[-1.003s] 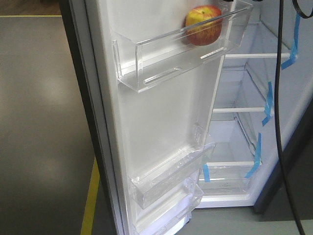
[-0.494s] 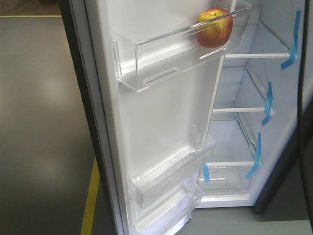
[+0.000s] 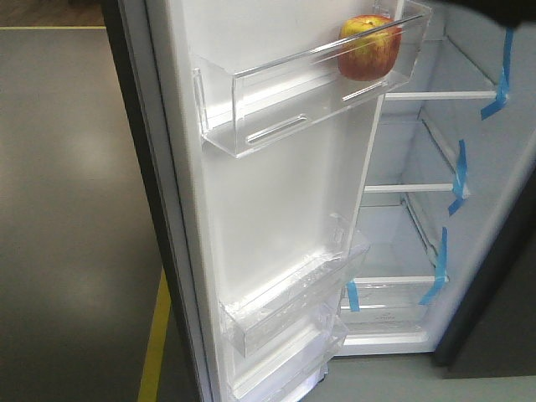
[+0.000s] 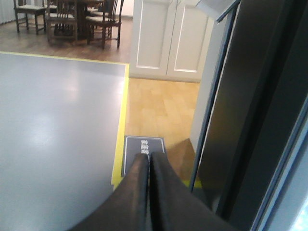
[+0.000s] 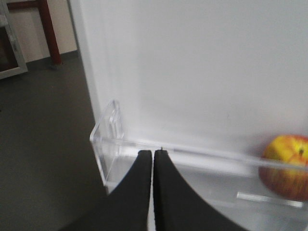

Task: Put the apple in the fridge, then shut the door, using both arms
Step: 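Withdraw the right gripper from the bin and raise the left gripper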

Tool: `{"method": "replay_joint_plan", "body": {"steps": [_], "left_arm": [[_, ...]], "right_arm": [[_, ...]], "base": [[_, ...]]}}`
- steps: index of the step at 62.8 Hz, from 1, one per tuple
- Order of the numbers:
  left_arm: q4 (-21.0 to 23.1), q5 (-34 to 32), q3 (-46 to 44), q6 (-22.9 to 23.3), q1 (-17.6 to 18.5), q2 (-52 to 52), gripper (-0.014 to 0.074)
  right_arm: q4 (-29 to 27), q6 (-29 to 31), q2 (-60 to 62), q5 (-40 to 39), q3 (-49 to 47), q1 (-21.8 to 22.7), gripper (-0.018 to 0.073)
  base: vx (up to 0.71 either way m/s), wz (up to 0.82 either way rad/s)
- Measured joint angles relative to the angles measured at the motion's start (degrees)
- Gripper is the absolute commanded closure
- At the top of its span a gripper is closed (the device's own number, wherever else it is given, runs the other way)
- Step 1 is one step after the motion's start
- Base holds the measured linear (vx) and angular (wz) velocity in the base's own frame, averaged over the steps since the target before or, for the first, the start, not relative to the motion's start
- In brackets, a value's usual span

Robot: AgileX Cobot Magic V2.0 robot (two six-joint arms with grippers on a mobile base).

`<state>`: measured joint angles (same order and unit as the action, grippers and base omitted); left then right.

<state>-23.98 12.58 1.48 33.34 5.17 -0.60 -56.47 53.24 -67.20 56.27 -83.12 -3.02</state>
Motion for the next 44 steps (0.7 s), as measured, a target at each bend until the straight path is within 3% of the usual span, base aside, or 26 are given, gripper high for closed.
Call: {"method": "replay_joint_plan", "body": {"steps": [10,24,44], "left_arm": [[0.0,-4.12,0.0,0.0,0.0,0.0,0.0603],[1.5,-14.03,0.0,1.28,0.0,0.0,0.0603],[13.4,-31.52,0.0,1.99,0.0,0.0,0.0603]], "right_arm": [[0.0,2.34,14.71,-5.45,21.19,0.0,0.0564],[0.29,1.65,35.99,-13.12,43.67,0.0,0.0564],[1.09,-5.3,50.85,-14.12,55.4,0.0,0.0564]], "base": [[0.0,0.0],[0.0,0.0],[0.0,0.0]]}}
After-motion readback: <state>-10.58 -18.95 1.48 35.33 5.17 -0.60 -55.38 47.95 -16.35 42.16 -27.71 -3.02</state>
